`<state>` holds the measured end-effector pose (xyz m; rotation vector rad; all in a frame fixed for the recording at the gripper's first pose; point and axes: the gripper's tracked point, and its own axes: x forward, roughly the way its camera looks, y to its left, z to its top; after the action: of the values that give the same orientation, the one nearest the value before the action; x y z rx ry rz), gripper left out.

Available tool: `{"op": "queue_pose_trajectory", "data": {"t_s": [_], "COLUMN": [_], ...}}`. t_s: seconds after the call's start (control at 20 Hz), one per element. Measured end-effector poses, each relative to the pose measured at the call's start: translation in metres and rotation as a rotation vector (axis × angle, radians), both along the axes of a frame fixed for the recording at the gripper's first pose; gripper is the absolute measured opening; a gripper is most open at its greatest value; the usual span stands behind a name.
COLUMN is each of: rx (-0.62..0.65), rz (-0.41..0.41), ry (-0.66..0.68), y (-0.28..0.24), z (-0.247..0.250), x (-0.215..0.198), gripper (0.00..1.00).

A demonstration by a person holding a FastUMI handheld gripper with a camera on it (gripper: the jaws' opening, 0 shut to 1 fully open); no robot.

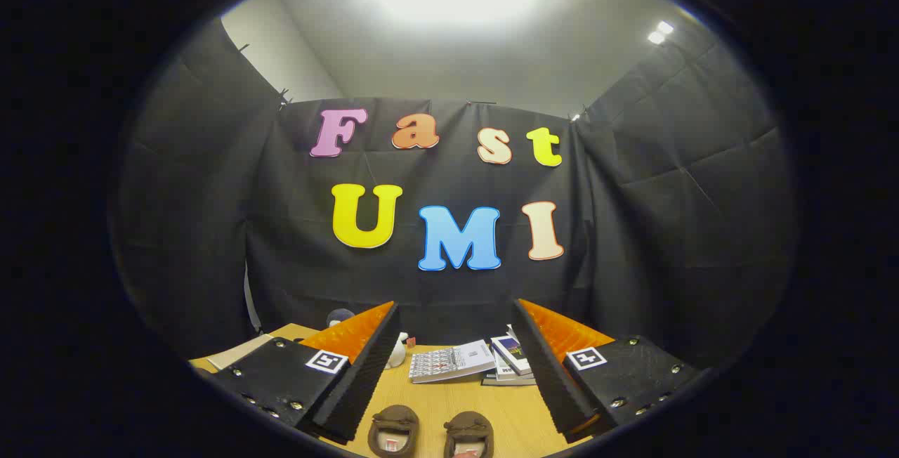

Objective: Open the storage box then place both shoes into the box .Put the left shoe in first, then the right shoe, with the right side of both shoes facing outward in a uniform manner.

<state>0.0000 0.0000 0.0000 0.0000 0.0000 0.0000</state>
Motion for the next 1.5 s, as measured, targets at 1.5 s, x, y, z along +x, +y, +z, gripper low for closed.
{"op": "queue_pose_trajectory", "data": {"t_s": [1.5], "rx": [0.473], "rz": [0.182], "ry": [0.219], "y": [0.067], "z": [-0.081], "x": [0.02], "gripper": [0.98]}}
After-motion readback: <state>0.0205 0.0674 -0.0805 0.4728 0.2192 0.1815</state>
